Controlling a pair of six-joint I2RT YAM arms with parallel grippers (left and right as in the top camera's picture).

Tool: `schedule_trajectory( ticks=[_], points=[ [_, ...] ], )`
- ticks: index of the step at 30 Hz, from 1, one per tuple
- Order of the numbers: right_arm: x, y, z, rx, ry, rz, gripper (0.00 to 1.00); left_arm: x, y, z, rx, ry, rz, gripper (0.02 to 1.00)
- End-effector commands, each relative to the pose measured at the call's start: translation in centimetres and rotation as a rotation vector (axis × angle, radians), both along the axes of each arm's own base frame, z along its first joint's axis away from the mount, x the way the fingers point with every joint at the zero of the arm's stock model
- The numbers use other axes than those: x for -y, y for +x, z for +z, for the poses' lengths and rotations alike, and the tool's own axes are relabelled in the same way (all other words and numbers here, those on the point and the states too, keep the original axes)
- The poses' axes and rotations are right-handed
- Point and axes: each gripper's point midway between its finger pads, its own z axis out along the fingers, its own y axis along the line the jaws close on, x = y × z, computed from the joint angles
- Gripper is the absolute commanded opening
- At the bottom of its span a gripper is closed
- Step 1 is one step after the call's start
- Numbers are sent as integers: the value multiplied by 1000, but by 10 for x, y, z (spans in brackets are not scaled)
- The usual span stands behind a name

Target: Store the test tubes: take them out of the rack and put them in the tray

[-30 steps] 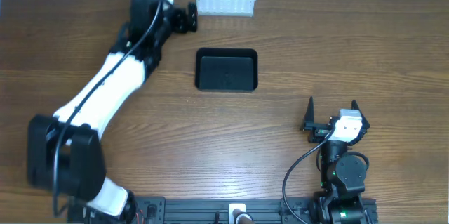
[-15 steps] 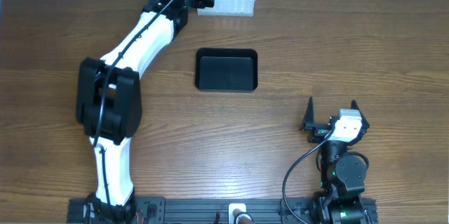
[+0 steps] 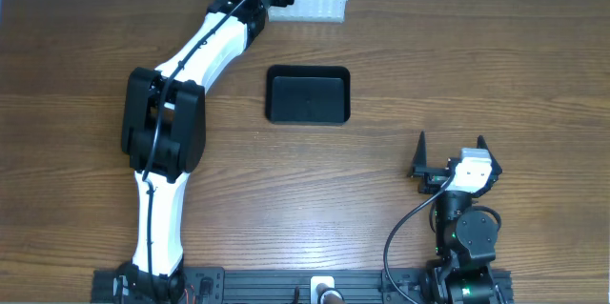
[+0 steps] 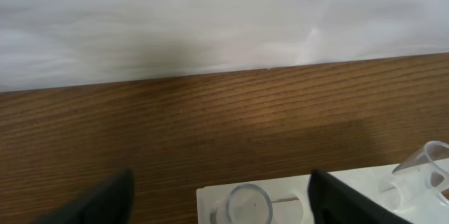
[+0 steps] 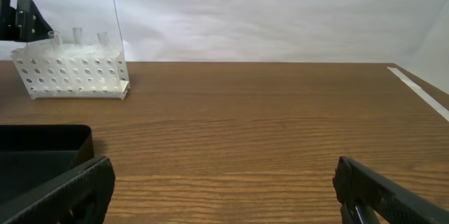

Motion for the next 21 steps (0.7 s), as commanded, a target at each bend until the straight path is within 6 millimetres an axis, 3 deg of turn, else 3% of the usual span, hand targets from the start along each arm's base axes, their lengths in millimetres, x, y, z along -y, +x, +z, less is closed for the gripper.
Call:
schedule_trajectory(
  ticks=[1, 21],
  points=[
    [1, 0, -1, 2, -1, -3, 991, 0, 6, 1, 16, 6, 6, 684],
    [1, 0, -1, 2, -1, -3, 993, 10, 3, 1, 15, 4, -8, 334]
  ],
)
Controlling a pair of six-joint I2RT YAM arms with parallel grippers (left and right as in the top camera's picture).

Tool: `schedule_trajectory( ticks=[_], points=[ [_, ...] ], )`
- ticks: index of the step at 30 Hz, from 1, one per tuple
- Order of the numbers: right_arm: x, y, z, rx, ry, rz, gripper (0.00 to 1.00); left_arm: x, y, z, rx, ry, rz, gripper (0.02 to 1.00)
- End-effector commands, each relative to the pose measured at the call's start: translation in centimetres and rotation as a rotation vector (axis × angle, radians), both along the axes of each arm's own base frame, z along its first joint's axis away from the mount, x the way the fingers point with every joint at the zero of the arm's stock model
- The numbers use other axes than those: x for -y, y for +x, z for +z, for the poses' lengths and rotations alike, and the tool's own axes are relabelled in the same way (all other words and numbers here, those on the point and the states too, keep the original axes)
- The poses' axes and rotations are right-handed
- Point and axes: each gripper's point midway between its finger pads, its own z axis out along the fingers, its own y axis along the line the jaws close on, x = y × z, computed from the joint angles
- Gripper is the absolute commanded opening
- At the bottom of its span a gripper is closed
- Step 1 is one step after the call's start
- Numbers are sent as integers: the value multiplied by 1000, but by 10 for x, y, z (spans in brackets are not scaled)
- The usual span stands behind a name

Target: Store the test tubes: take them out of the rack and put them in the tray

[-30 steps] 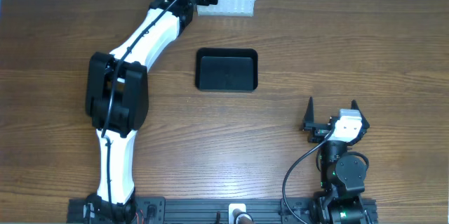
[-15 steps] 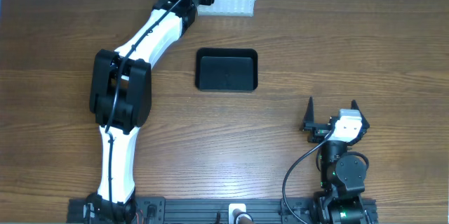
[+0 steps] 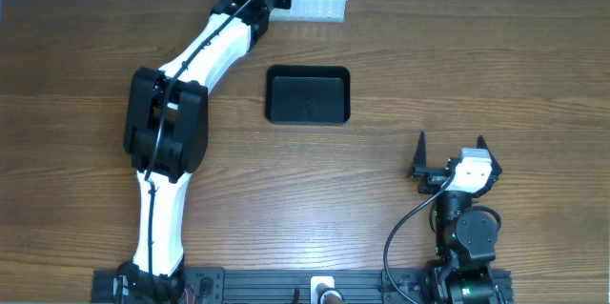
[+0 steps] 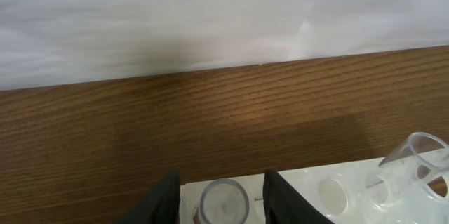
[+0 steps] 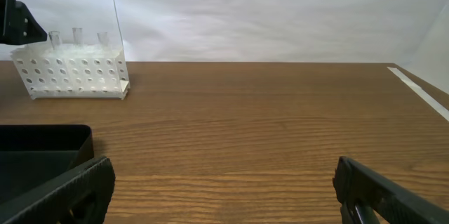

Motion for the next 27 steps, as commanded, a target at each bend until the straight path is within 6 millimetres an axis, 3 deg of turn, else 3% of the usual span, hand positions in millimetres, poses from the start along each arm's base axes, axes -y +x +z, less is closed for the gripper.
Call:
schedule_trajectory(
  ticks=[1, 16, 24, 27],
  points=[
    [1, 0, -1, 2, 0, -3, 993, 2, 5, 4, 19, 0, 6, 321],
    [1, 0, -1, 2, 0, -3, 993, 2, 5, 4, 19, 0, 7, 141],
    [1, 0, -1, 2, 0, -3, 991, 2, 5, 5, 19, 0, 6, 130],
    [1, 0, -1, 2, 0, -3, 993, 1, 5, 15, 35, -3, 10, 128]
  ],
)
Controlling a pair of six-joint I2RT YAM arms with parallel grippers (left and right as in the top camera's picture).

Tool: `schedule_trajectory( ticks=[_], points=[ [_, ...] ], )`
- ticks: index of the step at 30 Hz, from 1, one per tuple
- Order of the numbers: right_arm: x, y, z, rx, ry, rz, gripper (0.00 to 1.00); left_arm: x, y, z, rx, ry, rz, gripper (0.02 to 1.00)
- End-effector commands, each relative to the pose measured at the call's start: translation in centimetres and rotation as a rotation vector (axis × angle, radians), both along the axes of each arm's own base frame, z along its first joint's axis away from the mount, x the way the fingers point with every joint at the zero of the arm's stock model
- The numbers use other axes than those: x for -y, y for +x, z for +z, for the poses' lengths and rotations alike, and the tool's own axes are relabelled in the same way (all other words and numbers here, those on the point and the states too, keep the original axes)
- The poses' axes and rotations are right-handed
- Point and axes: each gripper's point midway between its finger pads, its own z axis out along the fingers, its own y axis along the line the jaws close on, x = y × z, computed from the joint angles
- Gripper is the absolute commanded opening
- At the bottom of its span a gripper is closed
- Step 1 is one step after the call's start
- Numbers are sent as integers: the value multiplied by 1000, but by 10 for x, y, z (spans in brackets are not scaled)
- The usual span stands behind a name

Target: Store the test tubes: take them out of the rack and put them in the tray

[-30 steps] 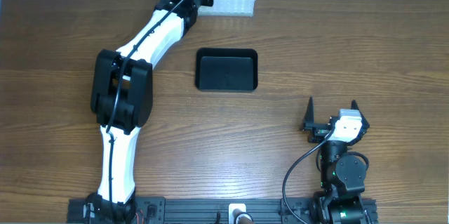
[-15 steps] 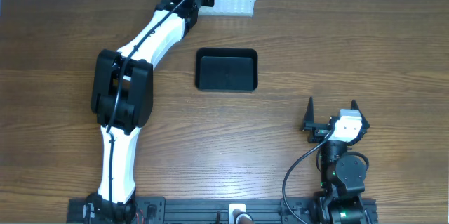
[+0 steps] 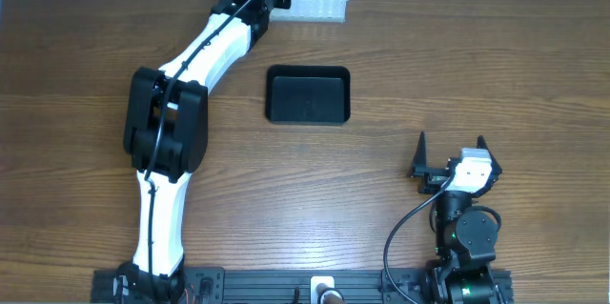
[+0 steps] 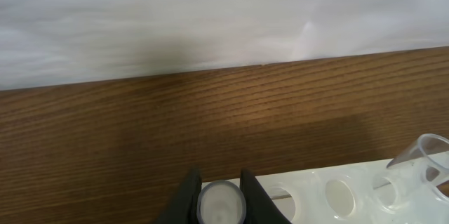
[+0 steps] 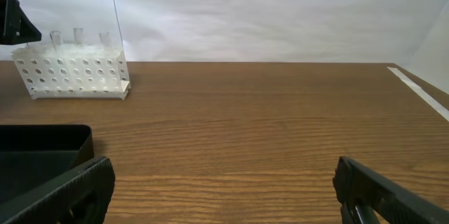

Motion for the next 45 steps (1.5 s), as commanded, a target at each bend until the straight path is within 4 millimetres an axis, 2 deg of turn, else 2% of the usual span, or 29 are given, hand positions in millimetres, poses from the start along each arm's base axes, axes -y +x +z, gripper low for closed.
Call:
schedule_trajectory(
  ticks=[1, 4, 7, 9, 10, 12, 16, 18, 20, 22, 25, 28, 35, 39, 45],
  points=[
    [1, 0, -1, 2, 0, -3, 993, 2, 4, 22, 42, -8, 5, 126],
    [1, 0, -1, 1, 0, -3, 991, -2, 0, 56, 84, -11, 10, 123],
    [1, 0, -1, 2, 0, -3, 993, -9, -7, 104, 148, -3, 23, 121],
    [1, 0, -1, 2, 0, -3, 993, -13, -17, 145, 205, 0, 17, 123],
    [1, 0, -1, 2, 0, -3, 993, -17, -27, 179, 252, -7, 15, 128],
    [1, 0, -1, 2, 0, -3, 993, -22, -42, 216, 296, -23, 16, 123],
    [1, 0, -1, 2, 0, -3, 993, -26, -75, 264, 329, -48, 4, 123],
    [1, 0, -1, 2, 0, -3, 993, -23, -94, 273, 300, -67, -15, 123],
    [1, 0, -1, 2, 0, -3, 993, -22, -116, 266, 208, -96, -5, 123],
    [1, 0, -1, 2, 0, -3, 993, -21, -136, 249, 98, -129, 18, 121],
    [1, 0, -1, 2, 0, -3, 991, -16, -160, 211, -65, -145, 72, 119],
    [1, 0, -1, 2, 0, -3, 993, -7, -174, 172, -168, -132, 95, 117],
    [1, 0, -1, 2, 0, -3, 993, 6, -201, 85, -364, -65, 126, 134],
    [1, 0, -1, 2, 0, -3, 991, 10, -209, 52, -450, -3, 127, 143],
    [1, 0, -1, 2, 0, -3, 993, 10, -207, 5, -538, 52, 157, 150]
  ],
)
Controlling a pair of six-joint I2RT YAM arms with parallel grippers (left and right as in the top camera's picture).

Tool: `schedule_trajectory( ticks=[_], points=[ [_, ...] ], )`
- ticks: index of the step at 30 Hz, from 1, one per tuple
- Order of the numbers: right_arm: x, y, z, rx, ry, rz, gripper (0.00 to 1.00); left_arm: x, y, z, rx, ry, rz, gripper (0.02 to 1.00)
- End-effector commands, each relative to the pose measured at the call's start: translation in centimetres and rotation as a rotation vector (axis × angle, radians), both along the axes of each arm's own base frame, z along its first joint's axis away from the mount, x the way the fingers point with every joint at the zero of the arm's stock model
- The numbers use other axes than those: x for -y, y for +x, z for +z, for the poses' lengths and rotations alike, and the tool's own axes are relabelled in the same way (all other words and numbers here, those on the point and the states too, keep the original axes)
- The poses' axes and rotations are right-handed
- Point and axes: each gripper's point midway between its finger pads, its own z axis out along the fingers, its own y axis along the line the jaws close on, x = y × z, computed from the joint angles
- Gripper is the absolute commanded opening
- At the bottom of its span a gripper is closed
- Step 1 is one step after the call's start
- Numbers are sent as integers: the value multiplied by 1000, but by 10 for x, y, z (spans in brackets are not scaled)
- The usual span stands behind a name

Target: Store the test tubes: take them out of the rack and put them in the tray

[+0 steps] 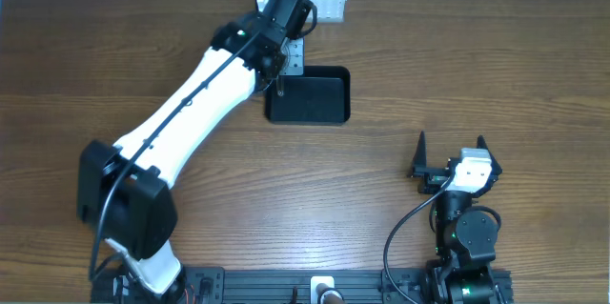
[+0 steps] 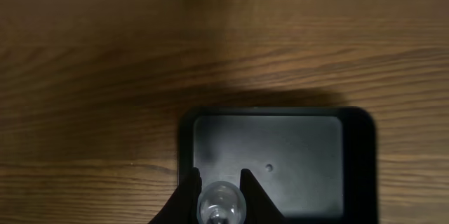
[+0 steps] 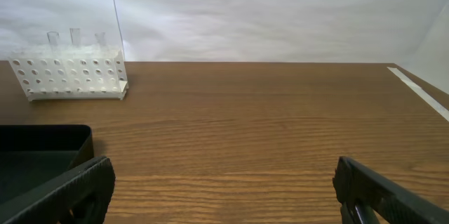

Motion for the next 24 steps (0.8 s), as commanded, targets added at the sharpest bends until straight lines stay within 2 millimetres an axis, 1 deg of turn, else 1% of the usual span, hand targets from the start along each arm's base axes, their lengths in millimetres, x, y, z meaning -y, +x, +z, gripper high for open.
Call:
schedule_trajectory(
  ticks=[1, 5, 7, 14, 16, 20, 22, 24],
  points=[
    [1, 0, -1, 2, 0, -4, 993, -3, 2, -41, -73, 53, 33, 150],
    [1, 0, -1, 2, 0, -4, 993, -3, 1, -68, -122, 84, 32, 152],
    [1, 0, -1, 2, 0, -4, 993, -4, 2, -76, -132, 98, 35, 152],
    [1, 0, -1, 2, 0, -4, 993, -5, 2, -94, -162, 120, 37, 167],
    [1, 0, -1, 2, 0, -4, 993, -6, 1, -99, -173, 127, 37, 200],
    [1, 0, -1, 2, 0, -4, 991, -6, 2, -101, -172, 129, 38, 371],
    [1, 0, -1, 2, 0, -4, 991, -7, 8, -93, -137, 127, 48, 430],
    [1, 0, -1, 2, 0, -4, 993, -8, 22, -73, -56, 115, 68, 485]
  ],
)
